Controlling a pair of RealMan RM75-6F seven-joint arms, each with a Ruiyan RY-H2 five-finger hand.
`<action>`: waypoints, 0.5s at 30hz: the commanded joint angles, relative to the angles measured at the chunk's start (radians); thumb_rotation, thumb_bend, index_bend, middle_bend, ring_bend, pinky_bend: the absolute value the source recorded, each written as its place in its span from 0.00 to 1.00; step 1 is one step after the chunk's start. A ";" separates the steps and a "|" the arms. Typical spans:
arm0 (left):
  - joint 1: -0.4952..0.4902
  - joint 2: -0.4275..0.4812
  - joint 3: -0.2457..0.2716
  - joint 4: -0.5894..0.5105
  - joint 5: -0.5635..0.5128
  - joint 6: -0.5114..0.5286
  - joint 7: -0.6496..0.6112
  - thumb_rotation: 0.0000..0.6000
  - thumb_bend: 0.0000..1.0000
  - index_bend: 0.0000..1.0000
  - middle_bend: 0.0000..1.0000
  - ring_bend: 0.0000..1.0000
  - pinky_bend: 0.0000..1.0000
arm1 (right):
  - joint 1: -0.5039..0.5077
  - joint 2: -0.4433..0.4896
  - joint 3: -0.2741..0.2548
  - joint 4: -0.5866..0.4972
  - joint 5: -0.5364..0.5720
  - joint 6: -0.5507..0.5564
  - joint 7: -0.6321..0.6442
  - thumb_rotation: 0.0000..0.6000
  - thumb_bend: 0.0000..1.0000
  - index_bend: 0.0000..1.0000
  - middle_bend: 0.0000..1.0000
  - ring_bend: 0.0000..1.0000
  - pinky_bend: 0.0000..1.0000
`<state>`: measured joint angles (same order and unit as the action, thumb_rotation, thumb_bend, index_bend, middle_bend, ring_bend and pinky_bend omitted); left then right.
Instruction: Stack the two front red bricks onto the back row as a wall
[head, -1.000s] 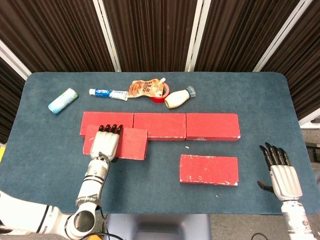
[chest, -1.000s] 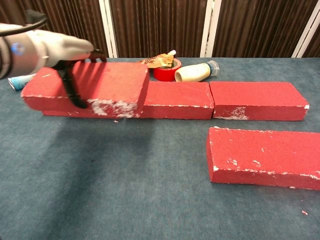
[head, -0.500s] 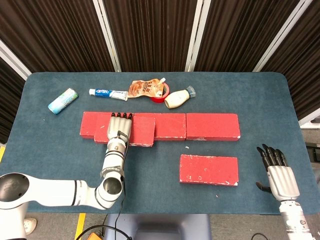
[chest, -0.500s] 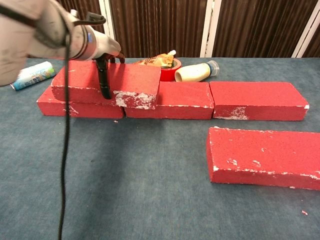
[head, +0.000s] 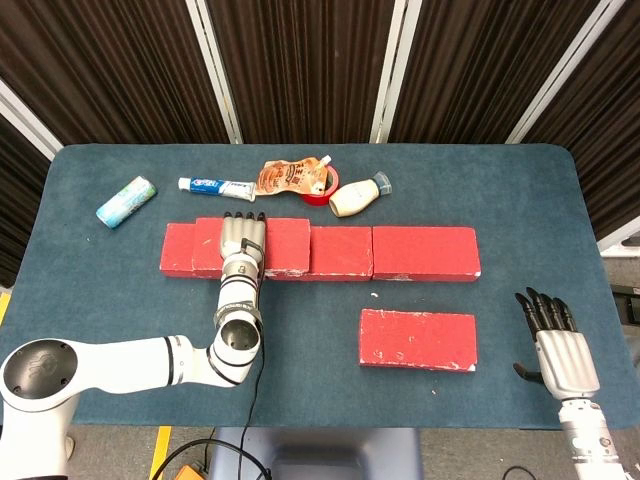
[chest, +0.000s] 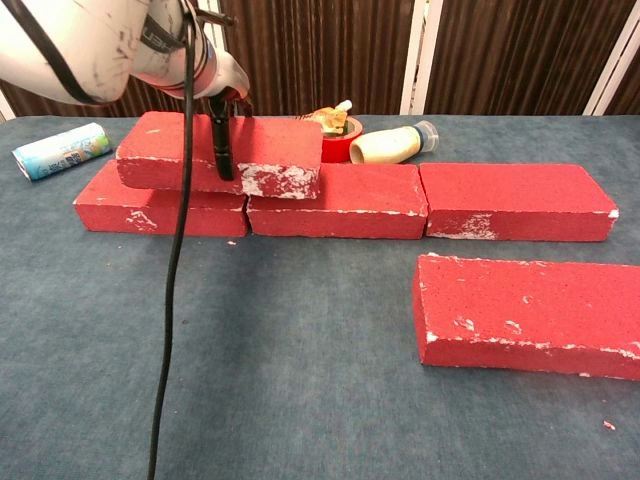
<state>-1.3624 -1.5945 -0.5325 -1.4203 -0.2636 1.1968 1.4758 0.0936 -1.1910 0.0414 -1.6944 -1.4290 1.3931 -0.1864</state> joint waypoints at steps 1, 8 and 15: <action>-0.002 -0.006 0.005 0.016 0.008 -0.018 -0.011 1.00 0.25 0.00 0.17 0.10 0.12 | 0.001 -0.001 0.001 0.002 0.003 -0.001 -0.002 1.00 0.00 0.13 0.11 0.00 0.00; -0.005 -0.013 0.020 0.041 0.025 -0.040 -0.030 1.00 0.25 0.00 0.17 0.09 0.12 | 0.001 -0.005 0.004 0.002 0.008 0.001 -0.008 1.00 0.00 0.13 0.11 0.00 0.00; -0.007 -0.023 0.032 0.076 -0.007 -0.022 -0.020 1.00 0.24 0.00 0.15 0.08 0.12 | -0.001 -0.006 0.003 -0.001 0.009 0.005 -0.014 1.00 0.00 0.13 0.11 0.00 0.00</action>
<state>-1.3693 -1.6138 -0.5012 -1.3491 -0.2638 1.1702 1.4547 0.0931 -1.1965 0.0443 -1.6956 -1.4206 1.3983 -0.2002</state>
